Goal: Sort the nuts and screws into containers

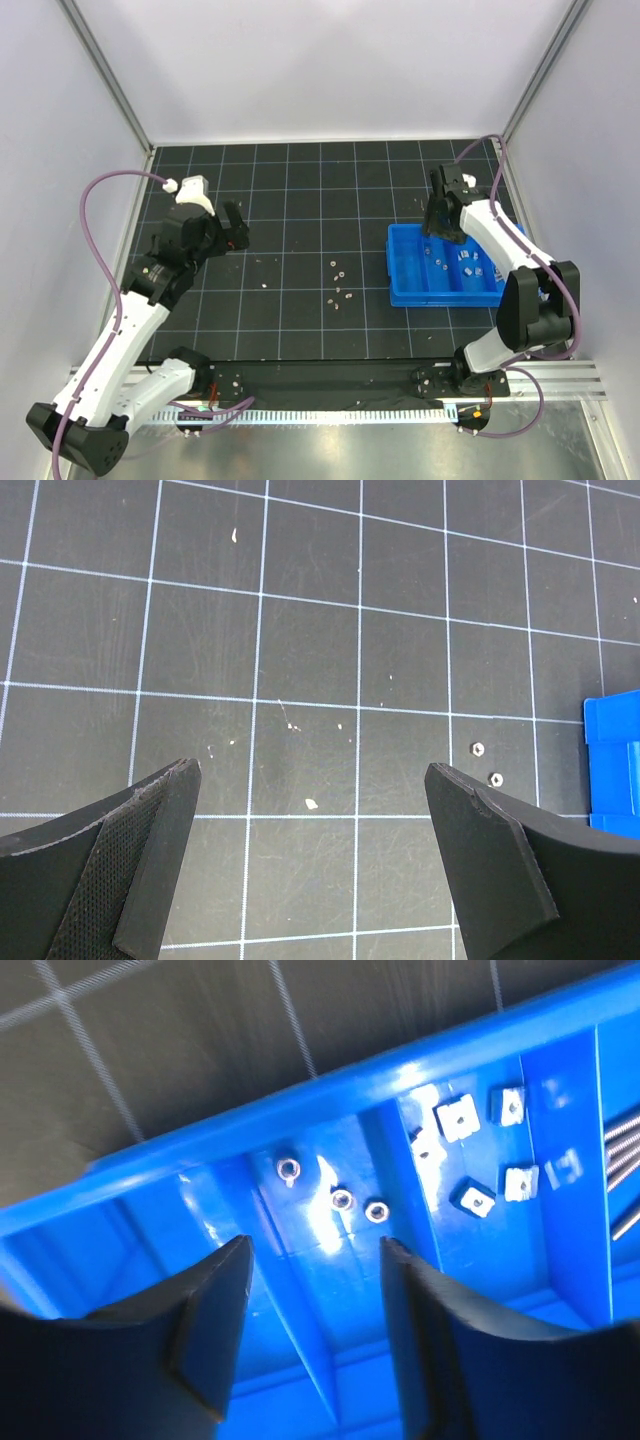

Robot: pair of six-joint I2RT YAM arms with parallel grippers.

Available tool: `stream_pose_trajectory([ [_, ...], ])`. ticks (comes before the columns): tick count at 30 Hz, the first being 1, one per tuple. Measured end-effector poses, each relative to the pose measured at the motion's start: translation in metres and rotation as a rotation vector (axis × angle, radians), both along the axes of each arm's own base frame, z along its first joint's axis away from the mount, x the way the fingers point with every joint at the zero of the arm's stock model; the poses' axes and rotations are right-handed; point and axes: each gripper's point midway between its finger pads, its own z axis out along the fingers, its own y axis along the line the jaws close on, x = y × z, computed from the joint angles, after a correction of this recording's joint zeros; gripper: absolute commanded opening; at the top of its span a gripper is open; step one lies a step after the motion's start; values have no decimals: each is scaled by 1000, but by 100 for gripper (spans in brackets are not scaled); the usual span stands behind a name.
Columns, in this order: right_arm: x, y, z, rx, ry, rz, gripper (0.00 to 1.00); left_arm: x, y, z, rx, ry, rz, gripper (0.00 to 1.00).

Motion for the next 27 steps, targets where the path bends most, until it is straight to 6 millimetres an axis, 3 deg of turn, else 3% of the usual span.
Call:
stream_pose_trajectory([
  [3,10,13,20,8,-45,35,68,0,0,-1,2,3,1,100],
  [5,16,36,40,19,-95,93,68,0,0,-1,2,4,1,100],
  [8,19,104,68,71,-185,247,67,0,0,-1,3,3,2,100],
  [11,7,172,75,130,-222,397,63,0,0,-1,3,3,2,100],
  [13,-4,209,64,153,-201,473,61,0,0,-1,2,2,2,100],
  [17,-12,245,7,111,-85,534,58,0,0,-1,2,2,2,100],
  [22,-25,260,-68,47,72,564,55,0,0,0,1,1,2,100],
  [24,-27,261,-80,46,94,563,54,0,0,0,2,1,2,100],
  [27,-24,267,-82,70,83,560,54,0,0,0,2,1,2,100],
])
